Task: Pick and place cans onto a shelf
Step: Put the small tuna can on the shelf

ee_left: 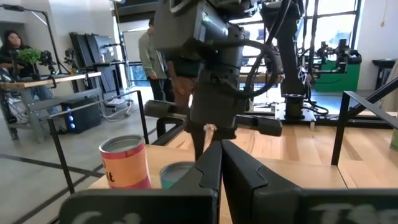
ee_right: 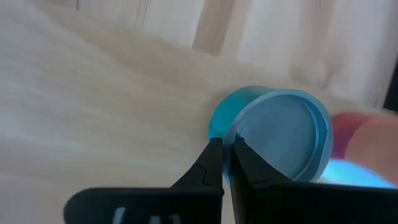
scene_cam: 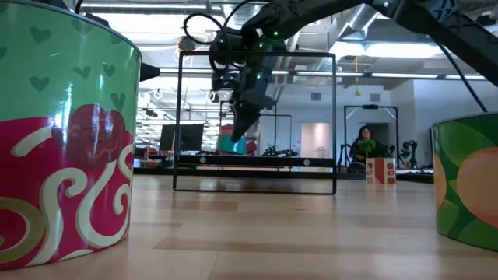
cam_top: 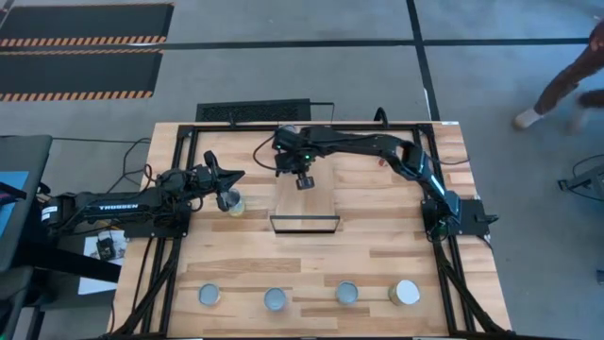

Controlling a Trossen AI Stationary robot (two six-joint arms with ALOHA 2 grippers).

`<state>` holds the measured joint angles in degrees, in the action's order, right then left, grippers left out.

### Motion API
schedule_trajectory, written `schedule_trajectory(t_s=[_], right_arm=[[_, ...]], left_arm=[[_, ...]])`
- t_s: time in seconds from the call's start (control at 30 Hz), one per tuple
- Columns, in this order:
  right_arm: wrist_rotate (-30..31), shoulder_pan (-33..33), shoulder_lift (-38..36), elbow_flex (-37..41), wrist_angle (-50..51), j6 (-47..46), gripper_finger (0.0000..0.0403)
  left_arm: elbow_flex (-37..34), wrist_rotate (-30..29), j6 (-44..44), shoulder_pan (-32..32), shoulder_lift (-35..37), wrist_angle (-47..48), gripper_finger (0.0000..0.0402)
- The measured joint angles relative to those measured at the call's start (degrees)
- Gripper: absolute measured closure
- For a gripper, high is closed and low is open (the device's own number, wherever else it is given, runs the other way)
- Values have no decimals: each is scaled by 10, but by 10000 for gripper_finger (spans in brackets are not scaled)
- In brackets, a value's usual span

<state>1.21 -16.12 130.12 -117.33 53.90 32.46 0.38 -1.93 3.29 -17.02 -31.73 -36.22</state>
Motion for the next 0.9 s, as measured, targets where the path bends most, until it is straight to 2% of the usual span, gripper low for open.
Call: schedule_trajectory(t_s=[0.4,0.9], right_arm=[[0,-4,15,-5,-6,6,374],[6,-5,16,-5,-47,-10,292]], left_arm=[[0,0,1,0,0,2,400],[0,-5,3,0,0,8,400]])
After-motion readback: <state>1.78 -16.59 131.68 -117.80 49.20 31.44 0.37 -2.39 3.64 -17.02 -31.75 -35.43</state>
